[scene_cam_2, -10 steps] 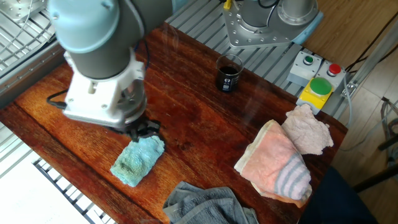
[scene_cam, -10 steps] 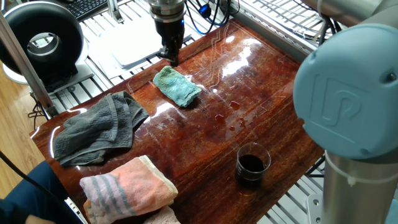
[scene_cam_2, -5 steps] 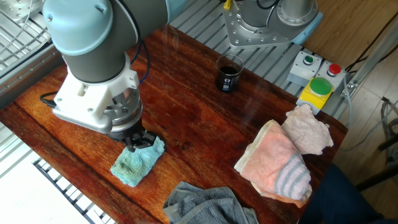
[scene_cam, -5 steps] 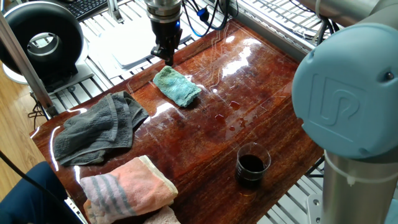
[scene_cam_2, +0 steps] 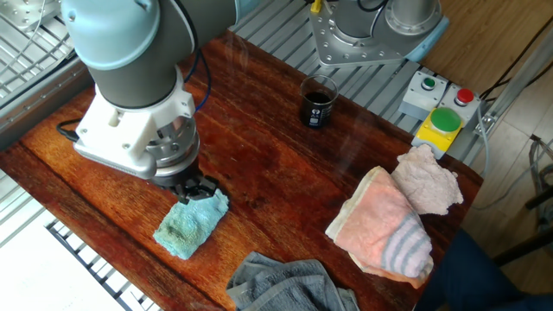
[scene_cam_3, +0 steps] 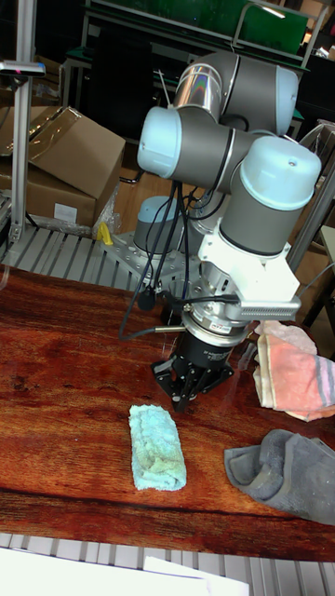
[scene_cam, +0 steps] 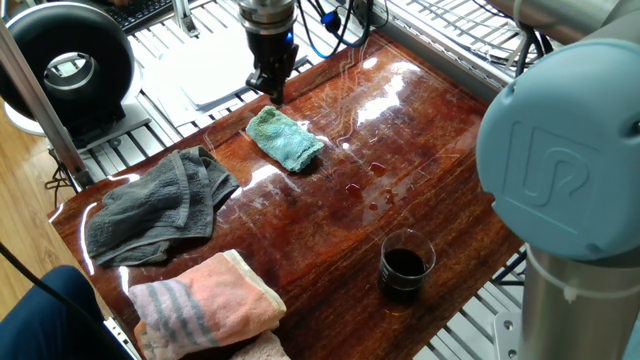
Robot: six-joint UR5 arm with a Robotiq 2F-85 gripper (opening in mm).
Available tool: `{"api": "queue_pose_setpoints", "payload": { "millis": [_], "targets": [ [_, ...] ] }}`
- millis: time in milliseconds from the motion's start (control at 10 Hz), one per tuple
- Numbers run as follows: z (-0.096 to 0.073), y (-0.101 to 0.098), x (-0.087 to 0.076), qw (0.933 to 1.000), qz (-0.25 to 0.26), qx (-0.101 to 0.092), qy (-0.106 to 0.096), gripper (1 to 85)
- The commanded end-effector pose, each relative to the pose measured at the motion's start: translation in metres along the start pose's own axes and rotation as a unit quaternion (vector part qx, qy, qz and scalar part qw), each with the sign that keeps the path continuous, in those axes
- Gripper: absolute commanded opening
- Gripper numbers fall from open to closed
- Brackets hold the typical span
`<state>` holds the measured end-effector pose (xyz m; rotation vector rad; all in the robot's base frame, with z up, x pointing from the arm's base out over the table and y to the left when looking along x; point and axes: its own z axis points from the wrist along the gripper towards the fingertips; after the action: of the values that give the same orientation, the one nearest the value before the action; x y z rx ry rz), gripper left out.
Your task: Clean the table with a cloth
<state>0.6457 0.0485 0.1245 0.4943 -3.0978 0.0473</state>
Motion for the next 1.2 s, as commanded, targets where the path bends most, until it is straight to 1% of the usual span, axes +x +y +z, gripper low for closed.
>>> {"api": "queue_pose_setpoints", "payload": {
  "millis": [0,100,400,1100],
  "targets": [
    [0.0008,0.0067,-0.0025,1.0000,0.005,-0.005,-0.004,1.3],
    [-0.0004,0.0057,-0.0011,1.0000,0.005,-0.002,-0.002,1.3],
    [0.0041,0.0080,-0.0009,0.9999,0.010,0.004,0.003,1.3],
    [0.0036,0.0063,0.0009,0.9999,0.010,0.005,0.006,1.3]
  ]
}}
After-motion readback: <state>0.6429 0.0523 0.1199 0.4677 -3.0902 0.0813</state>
